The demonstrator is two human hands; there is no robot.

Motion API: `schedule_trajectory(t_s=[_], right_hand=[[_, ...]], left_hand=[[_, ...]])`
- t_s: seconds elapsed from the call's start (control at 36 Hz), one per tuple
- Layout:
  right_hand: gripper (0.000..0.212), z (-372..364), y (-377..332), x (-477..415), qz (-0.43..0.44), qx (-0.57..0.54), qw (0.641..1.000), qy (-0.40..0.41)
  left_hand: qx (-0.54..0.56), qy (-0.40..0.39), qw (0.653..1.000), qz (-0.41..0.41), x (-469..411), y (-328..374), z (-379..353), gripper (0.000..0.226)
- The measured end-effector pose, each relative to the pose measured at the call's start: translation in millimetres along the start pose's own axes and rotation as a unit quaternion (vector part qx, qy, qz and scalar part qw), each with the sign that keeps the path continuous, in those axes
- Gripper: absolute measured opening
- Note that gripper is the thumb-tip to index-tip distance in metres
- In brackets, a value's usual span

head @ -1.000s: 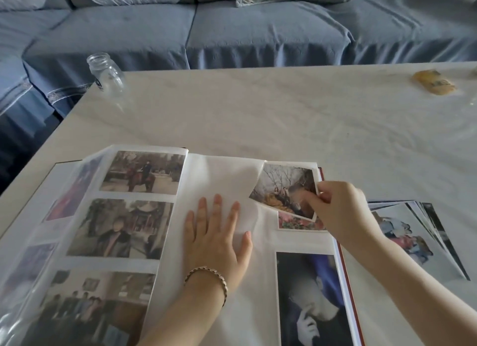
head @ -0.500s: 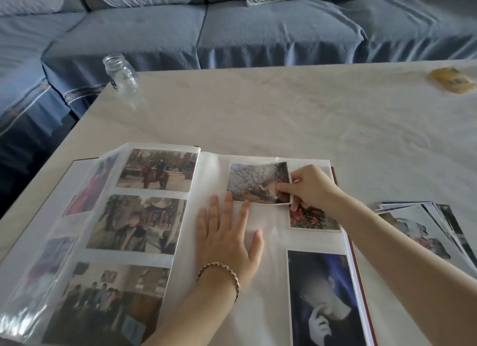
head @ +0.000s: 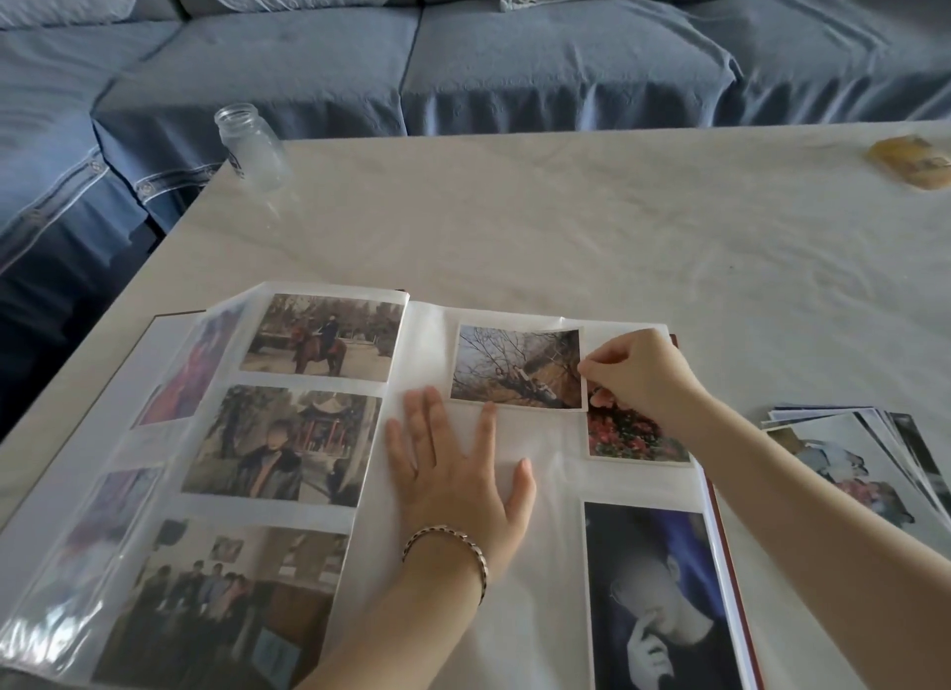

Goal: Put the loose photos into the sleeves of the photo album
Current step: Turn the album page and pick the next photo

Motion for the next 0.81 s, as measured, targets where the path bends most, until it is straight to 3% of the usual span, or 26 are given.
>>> schedule_trajectory(t_s=[0.28, 0.44, 0.61, 0.81], right_hand=[[0.023, -30.1, -17.2, -5.5, 0.007, -0.04, 0.998, -0.04], [0.021, -28.7, -13.8, -1.0, -0.044, -0.085, 0.994, -0.056], [0.03, -25.1, -16.5, 1.7, -0.016, -0.04, 0.999, -0.002], [0.017, -22.1, -15.6, 4.4, 0.004, -0.022, 0.997, 0.076]], left_hand=[[0.0, 0.019, 1.0, -0.009, -0.9, 1.2, -0.2, 0.057], [-0.001, 0.026, 1.0, -0.013, -0.9, 1.2, -0.7, 0.056], [0.005, 0.032, 0.999, -0.013, -1.4, 1.0, 0.3, 0.056], [0.006, 0.038, 0.999, -0.016, -0.8, 1.3, 1.3, 0.057]])
Point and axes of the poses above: each hand's wrist, its own x-axis away from the middle knuckle, its own z-axis out of the back of the hand, y = z × x, the point moved 9 cm from there along -x, towards the middle knuckle, and after that the axes turned 2 degrees about -y, right-handed, at the moved point
